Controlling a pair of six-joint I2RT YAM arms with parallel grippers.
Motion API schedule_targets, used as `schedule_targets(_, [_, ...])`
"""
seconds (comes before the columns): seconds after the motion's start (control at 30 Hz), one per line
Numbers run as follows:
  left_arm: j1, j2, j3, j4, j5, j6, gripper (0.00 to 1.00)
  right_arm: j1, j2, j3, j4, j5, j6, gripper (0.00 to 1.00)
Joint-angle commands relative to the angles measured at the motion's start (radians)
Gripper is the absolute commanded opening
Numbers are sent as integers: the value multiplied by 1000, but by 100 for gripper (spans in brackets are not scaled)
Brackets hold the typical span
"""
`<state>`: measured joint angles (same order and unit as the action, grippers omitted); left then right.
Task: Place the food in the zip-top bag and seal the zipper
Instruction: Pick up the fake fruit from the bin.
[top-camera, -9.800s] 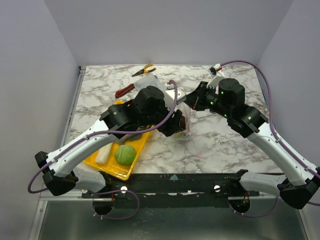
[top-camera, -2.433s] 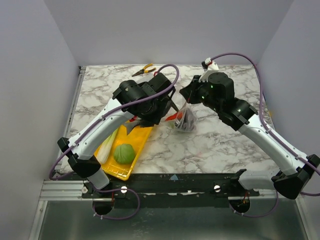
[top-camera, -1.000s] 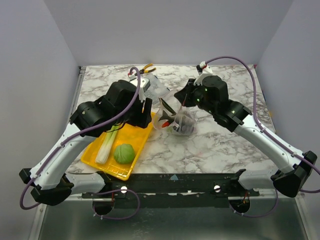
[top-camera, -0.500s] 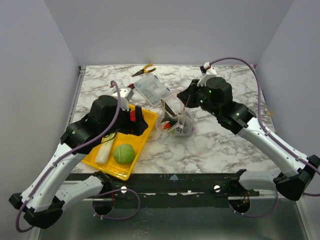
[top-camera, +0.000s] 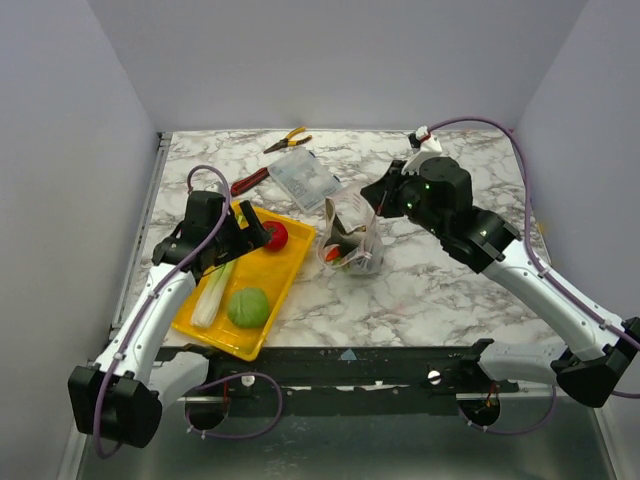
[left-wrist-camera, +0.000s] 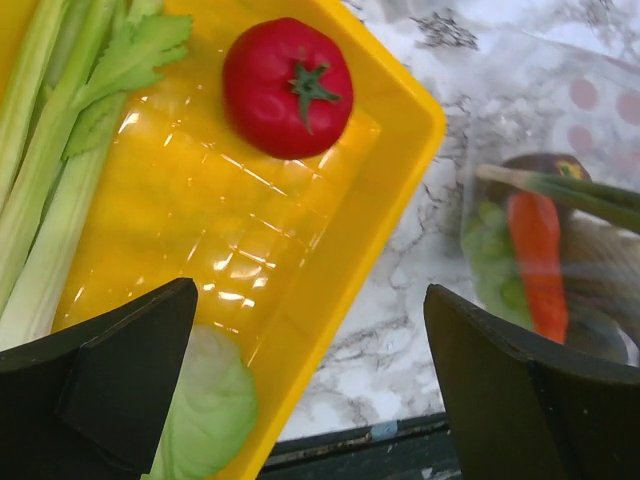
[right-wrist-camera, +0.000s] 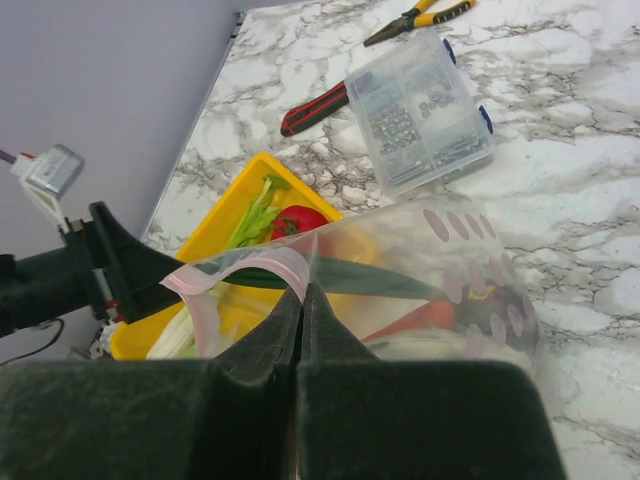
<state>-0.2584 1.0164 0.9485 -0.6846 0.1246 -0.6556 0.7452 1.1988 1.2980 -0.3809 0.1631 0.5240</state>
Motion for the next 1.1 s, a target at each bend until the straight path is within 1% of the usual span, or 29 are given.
schedule_targets(0.0, [68,14,-146,302,29,-131,99,6,-39,-8,0,33,-1,1])
schedule_targets(0.1, [85,62,-186,397,1,-161,99,6,-45,-6,-9,43,-4,1])
schedule_targets(0.2, [98,163,-170,414,26,-183,98,5,-49,-8,-10,49,-7,1])
schedule_targets(0.3, [132,271,-181,458,96,-257,96,5,-50,-6,-11,55,-12,1])
schedule_targets(0.4, [177,352,-237,575,186,-371,94,5,-49,-5,-11,47,-10,1])
schedule_targets(0.43, [180,373,-252,621,195,-391,95,6,-46,-5,-10,44,-11,1])
schedule_targets(0.53, [179,411,-272,712,182,-410,95,6,-41,1,-12,41,-14,1])
schedule_targets(0.63, [179,427,-286,750,164,-413,94,6,-34,4,-13,41,-12,1])
schedule_targets(0.8, [179,487,-315,835,190,-455,91,6,-5,18,0,29,-18,1])
schedule_targets(0.87, [179,508,-344,932,211,-481,87,6,9,21,7,16,-14,1])
schedule_targets(0.93, [179,529,-363,1010,236,-510,80,6,21,21,15,1,-12,1])
schedule_targets(1.07, [179,540,-373,1050,244,-506,66,6,34,27,13,3,-18,1])
